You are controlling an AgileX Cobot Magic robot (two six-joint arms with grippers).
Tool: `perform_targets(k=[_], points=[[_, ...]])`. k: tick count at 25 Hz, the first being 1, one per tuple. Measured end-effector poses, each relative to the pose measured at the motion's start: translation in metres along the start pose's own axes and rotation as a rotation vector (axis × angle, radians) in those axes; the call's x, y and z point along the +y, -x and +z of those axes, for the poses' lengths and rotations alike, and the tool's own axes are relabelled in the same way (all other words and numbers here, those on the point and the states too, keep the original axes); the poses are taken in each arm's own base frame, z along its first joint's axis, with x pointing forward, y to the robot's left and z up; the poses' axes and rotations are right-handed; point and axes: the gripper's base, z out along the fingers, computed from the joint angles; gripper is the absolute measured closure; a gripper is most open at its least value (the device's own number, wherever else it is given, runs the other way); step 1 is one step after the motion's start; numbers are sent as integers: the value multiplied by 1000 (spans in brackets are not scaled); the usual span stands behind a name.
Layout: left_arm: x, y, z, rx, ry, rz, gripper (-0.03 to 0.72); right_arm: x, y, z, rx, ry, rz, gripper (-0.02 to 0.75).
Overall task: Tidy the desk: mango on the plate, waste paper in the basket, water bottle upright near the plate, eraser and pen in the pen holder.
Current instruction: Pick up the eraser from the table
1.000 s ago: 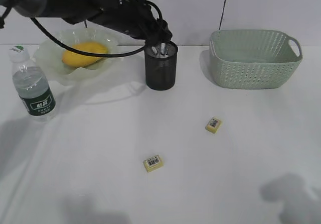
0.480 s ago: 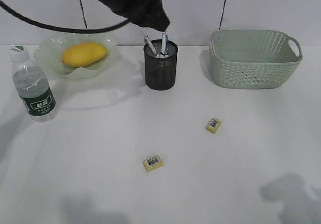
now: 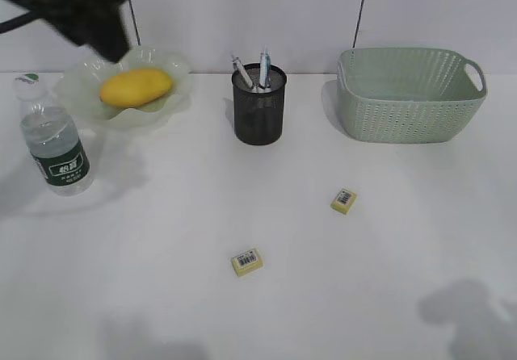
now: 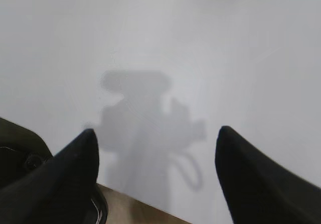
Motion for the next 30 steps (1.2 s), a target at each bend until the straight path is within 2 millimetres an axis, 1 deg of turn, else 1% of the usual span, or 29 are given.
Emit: perform_targets(k=[2,4,8,10,12,13,16,18,20,25,27,30], points=[[0,-24,-10,16,25,-22,288,0,1,0,-5,4,0,167],[2,-57,-15,50,38,-47,288,1,2,-1,-15,16,-1,167],[14,-120,-17,84,44,-158,288,3,4,-2,-25,36,-11,167],[20,-156,-17,98,66,-209,288,4,6,1,-6,38,-19,167],[18,-186,-17,100,81,-242,288,5,11,5,22,42,-28,167],[14,-201,-16,93,76,-253,288,6,15,8,33,48,-31,167],[-1,-235,-17,10,44,-271,288,9,30,18,48,72,-29,167],[-7,-251,-15,-32,46,-291,288,12,41,29,71,85,-28,167],[-11,-262,-19,-81,55,-306,288,15,53,42,105,92,-31,167],[-18,-277,-38,-241,83,-303,288,23,84,85,237,107,-47,167],[-20,-282,-43,-284,90,-303,288,27,97,109,308,121,-68,167],[-23,-289,-49,-343,99,-302,288,33,116,139,370,135,-90,167]])
